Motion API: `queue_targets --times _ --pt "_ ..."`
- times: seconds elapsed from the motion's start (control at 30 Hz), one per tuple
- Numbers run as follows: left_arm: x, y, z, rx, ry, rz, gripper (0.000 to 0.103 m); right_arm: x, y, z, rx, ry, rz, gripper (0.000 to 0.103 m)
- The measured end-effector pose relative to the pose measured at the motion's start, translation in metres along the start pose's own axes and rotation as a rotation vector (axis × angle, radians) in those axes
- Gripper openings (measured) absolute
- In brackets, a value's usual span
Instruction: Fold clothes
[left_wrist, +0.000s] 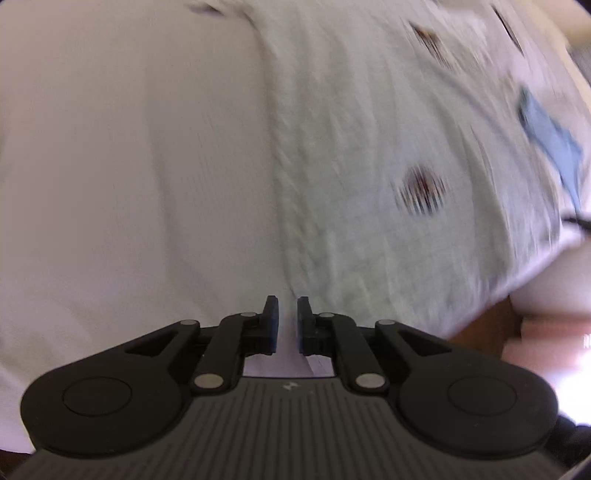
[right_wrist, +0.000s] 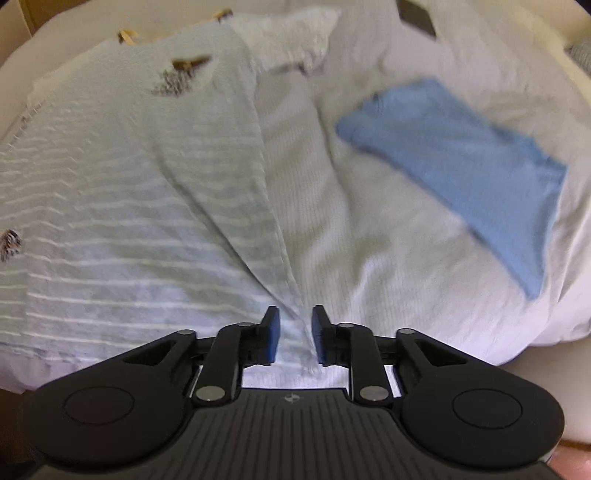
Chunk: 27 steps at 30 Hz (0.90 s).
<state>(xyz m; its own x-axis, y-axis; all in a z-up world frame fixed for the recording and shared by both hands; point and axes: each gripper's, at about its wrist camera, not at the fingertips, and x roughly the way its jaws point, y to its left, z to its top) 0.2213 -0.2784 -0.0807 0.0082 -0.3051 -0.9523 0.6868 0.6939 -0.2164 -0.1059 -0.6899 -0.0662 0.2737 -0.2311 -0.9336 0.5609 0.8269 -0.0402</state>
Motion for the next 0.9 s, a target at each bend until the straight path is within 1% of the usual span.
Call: queue_targets --times 0.07,0.13,0.2,0.3,0.37,0.43,0.5,0.57,0.6,0.63,0.67,0.7,0.77,0.83,0.87,0.9 --pt "-0.005 0.006 0.024 -0.025 -0.051 0.018 0.014 -0.005 0.014 0.008 -0.014 -0.023 0.038 0.034" --pt "-0.006 0.010 0.049 -0.025 -0.098 0.025 0.016 -0.011 0.028 0.017 -0.028 -0.045 0.075 0.034" --pt "-0.003 0.015 0.078 -0.020 -0.146 0.020 0.021 -0.016 0.043 0.026 -0.043 -0.068 0.114 0.034" --pt "0.009 0.024 0.127 -0.016 -0.180 -0.009 0.022 -0.022 0.086 0.039 -0.070 -0.090 0.187 0.034" --pt "0.021 0.032 0.161 -0.011 -0.193 -0.046 0.029 -0.020 0.122 0.036 -0.069 -0.075 0.215 0.034" --pt "0.042 0.037 0.196 -0.011 -0.195 -0.099 0.032 -0.017 0.158 0.034 -0.068 -0.060 0.243 0.034" --pt "0.071 0.043 0.227 -0.025 -0.174 -0.141 0.040 -0.014 0.194 0.032 -0.067 -0.046 0.271 0.035" --pt "0.094 0.052 0.249 -0.044 -0.142 -0.167 0.040 -0.012 0.230 0.030 -0.065 -0.031 0.299 0.036" --pt "0.105 0.058 0.258 -0.058 -0.128 -0.180 0.037 -0.010 0.248 0.029 -0.065 -0.023 0.313 0.037" --pt "0.113 0.062 0.266 -0.061 -0.116 -0.184 0.029 -0.009 0.266 0.028 -0.064 -0.016 0.327 0.037" --pt "0.117 0.065 0.271 -0.038 -0.112 -0.165 0.008 -0.007 0.284 0.026 -0.064 -0.008 0.340 0.037" --pt "0.119 0.067 0.275 -0.012 -0.108 -0.153 0.008 -0.005 0.300 0.024 -0.066 0.005 0.343 0.037" --pt "0.117 0.071 0.278 0.052 -0.102 -0.160 0.009 0.002 0.328 0.020 -0.081 0.039 0.346 0.037" --pt "0.111 0.079 0.276 0.089 -0.104 -0.134 0.010 0.003 0.344 0.017 -0.092 0.056 0.351 0.038" --pt "0.108 0.083 0.276 0.107 -0.105 -0.122 0.007 0.002 0.349 0.015 -0.097 0.059 0.353 0.039" --pt "0.105 0.087 0.275 0.121 -0.107 -0.108 0.006 0.001 0.353 0.014 -0.100 0.062 0.354 0.039"
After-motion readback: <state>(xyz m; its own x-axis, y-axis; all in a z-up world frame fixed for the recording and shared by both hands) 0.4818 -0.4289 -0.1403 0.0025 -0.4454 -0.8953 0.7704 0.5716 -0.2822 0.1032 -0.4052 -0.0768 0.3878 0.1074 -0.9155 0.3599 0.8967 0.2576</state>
